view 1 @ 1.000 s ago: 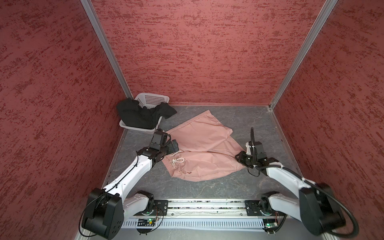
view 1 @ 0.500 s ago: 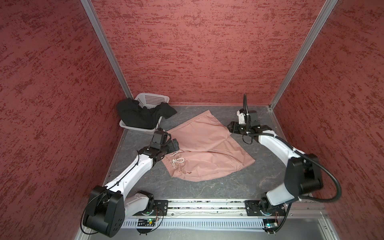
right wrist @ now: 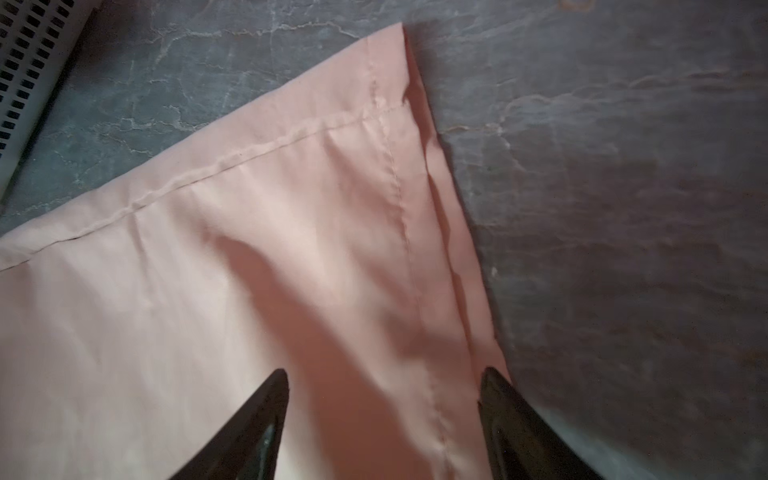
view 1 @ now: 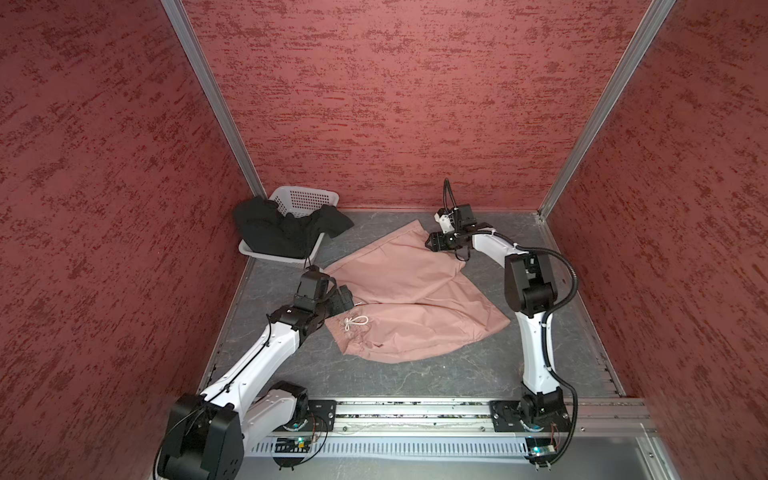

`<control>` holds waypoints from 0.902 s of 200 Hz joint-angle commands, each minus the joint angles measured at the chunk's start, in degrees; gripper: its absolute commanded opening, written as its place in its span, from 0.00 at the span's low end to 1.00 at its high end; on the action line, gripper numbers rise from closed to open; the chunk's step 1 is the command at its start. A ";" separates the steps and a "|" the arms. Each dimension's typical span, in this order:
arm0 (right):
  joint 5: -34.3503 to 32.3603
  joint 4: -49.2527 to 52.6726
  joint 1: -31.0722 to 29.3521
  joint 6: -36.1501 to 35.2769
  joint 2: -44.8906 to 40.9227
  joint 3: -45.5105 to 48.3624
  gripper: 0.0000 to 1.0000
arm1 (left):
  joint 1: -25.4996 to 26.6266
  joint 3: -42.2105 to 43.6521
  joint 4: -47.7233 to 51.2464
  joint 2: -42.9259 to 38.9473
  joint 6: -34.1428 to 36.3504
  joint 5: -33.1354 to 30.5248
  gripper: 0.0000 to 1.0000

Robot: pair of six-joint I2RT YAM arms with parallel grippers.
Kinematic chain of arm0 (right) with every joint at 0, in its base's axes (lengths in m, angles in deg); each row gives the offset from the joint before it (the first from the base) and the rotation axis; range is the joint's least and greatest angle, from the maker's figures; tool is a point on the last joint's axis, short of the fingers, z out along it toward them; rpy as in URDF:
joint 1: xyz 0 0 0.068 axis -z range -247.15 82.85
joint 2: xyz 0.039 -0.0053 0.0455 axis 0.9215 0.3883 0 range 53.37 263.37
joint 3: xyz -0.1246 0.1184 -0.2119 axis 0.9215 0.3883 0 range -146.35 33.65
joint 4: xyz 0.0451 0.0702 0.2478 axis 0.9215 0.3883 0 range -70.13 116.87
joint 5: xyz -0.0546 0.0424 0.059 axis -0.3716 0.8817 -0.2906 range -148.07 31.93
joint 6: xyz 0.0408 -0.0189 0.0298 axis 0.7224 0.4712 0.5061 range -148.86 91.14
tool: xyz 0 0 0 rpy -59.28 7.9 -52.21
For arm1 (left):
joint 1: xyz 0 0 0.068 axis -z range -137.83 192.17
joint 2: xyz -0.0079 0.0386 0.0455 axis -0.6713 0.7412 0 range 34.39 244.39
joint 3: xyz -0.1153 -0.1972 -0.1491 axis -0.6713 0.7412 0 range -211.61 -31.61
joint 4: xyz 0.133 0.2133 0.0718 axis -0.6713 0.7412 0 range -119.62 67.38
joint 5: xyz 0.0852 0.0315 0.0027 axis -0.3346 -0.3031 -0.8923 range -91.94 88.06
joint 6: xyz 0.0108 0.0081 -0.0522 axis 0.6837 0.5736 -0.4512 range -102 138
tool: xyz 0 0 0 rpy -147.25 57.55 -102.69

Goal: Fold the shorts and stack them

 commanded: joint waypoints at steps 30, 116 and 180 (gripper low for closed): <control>0.86 4.70 -1.13 -3.04 6.42 -9.19 0.72 | -1.03 0.55 -0.19 -0.47 -0.26 -0.21 0.99; 0.85 0.29 -0.21 5.32 10.01 -13.01 0.00 | -1.82 0.00 1.32 -1.37 1.15 0.42 0.99; -2.89 -14.81 9.56 15.02 -4.57 9.47 0.00 | -1.55 -1.53 -1.43 1.54 4.48 4.73 0.99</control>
